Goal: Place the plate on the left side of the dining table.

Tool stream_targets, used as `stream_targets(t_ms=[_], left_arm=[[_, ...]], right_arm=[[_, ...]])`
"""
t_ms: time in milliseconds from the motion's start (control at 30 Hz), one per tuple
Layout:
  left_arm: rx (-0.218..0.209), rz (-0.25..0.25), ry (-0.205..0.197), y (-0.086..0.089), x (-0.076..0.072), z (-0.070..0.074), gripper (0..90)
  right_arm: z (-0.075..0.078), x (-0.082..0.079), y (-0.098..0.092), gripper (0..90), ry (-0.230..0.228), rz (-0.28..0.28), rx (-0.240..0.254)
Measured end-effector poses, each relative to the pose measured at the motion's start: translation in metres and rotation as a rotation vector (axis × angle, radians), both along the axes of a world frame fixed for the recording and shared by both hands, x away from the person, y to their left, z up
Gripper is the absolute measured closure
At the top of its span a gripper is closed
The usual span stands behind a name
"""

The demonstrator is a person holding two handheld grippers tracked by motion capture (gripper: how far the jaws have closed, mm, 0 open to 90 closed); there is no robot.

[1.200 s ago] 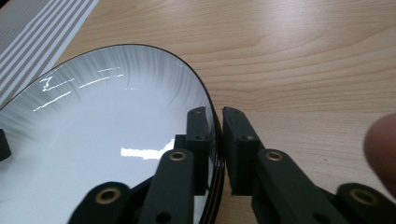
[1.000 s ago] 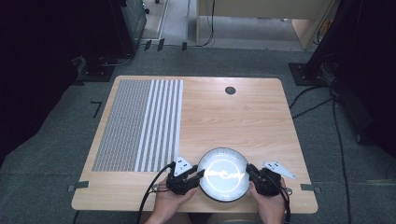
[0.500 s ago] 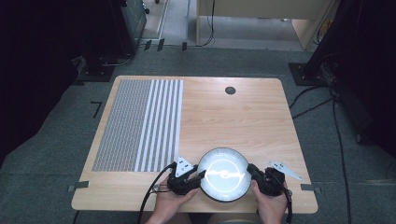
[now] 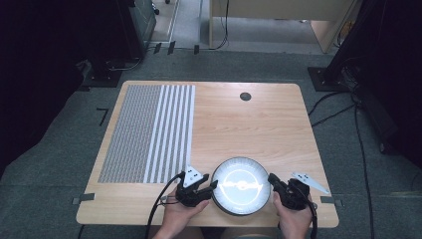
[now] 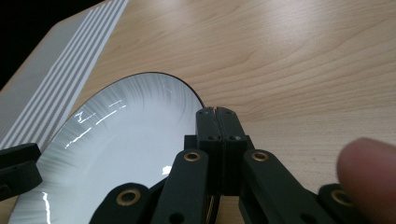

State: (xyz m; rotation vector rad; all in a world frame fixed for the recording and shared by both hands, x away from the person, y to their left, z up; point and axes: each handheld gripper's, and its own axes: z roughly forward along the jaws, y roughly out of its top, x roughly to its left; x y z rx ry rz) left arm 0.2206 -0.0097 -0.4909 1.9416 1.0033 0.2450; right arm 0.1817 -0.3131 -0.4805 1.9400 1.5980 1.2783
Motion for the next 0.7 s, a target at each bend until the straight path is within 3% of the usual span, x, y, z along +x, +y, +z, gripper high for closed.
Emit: stream_targets(t_ms=[100,233,333,433,567,700], left_arm=[[-0.009,-0.003,-0.006,-0.001,-0.001,0.003,57.9],[-0.007,-0.010,-0.005,-0.002,-0.002,0.002,58.0],[0.007,-0.008,-0.010,-0.004,-0.003,0.001,59.3],[0.006,-0.005,-0.005,-0.003,-0.002,0.001,62.5],[0.012,-0.001,-0.006,-0.003,-0.003,0.001,64.2],[0.018,0.002,-0.003,-0.003,-0.003,0.000,65.1]], right_arm=[[0.009,-0.003,-0.005,90.0,-0.039,-0.015,0.001],[0.012,-0.005,-0.011,90.0,-0.047,-0.018,-0.012],[0.008,-0.004,-0.014,90.0,-0.026,-0.004,0.019],[-0.001,0.000,-0.012,84.0,0.012,0.043,0.067],[-0.008,0.004,-0.003,84.4,0.058,0.064,0.050],[-0.007,0.003,-0.002,85.5,0.060,0.060,0.048]])
